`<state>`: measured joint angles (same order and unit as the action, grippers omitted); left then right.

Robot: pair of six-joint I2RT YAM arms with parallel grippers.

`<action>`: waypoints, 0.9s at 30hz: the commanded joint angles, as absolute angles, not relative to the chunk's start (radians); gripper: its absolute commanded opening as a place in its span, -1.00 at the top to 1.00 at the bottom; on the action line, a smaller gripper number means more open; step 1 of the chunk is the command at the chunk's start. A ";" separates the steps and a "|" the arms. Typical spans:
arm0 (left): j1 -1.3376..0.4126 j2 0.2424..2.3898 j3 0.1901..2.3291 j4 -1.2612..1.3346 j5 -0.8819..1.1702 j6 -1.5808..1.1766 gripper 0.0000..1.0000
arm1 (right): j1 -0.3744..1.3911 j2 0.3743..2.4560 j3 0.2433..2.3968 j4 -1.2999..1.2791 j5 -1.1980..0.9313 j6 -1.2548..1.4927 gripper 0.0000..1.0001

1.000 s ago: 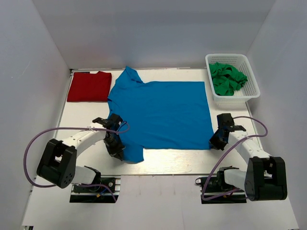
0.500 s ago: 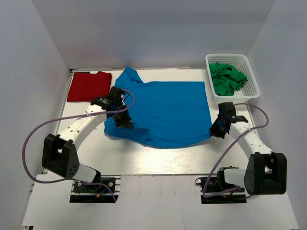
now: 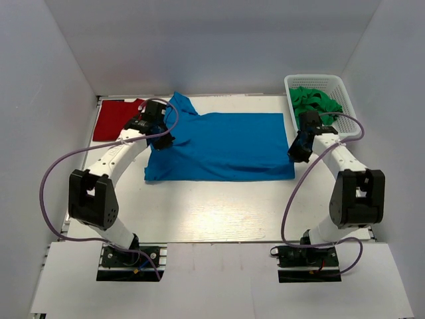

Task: Fold and stack the t-shirts
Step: Fold the flattened tshirt in 1/3 of the way

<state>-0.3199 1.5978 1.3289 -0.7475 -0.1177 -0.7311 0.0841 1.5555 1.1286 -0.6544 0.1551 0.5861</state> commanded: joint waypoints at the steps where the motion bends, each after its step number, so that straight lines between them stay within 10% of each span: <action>1: -0.298 1.623 1.345 -0.614 -0.144 -0.698 1.00 | 0.075 1.606 1.231 -0.690 0.186 0.552 1.00; 9: -0.268 1.753 1.387 -0.512 -0.164 -0.621 0.92 | 0.072 1.772 1.379 -0.704 0.238 0.529 1.00; 10: -0.259 1.793 1.400 -0.500 -0.164 -0.608 0.89 | 0.074 1.778 1.393 -0.697 0.221 0.528 0.88; 11: -0.259 1.814 1.410 -0.474 -0.178 -0.594 0.83 | 0.077 1.789 1.402 -0.693 0.213 0.517 0.34; 13: -0.247 1.857 1.443 -0.448 -0.178 -0.578 -0.03 | 0.081 1.773 1.396 -0.637 0.192 0.485 -0.01; 14: -0.247 1.902 1.489 -0.448 -0.178 -0.578 -0.83 | 0.081 1.763 1.393 -0.623 0.126 0.442 -0.12; 15: -0.235 1.922 1.520 -0.474 -0.178 -0.578 -0.99 | 0.084 1.749 1.388 -0.585 0.103 0.437 -0.12; 22: -0.224 1.882 1.586 -0.520 -0.195 -0.580 -1.00 | 0.127 1.646 1.313 -0.483 -0.113 0.341 -0.81; 27: -0.233 1.792 1.422 -0.491 -0.074 -0.580 -1.00 | 0.163 1.565 1.164 -0.419 -0.143 0.342 -0.81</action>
<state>-0.2245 1.8942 1.4956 -0.5034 -0.1501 -0.5907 0.1493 1.6028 1.2152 -0.4870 -0.0841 0.3729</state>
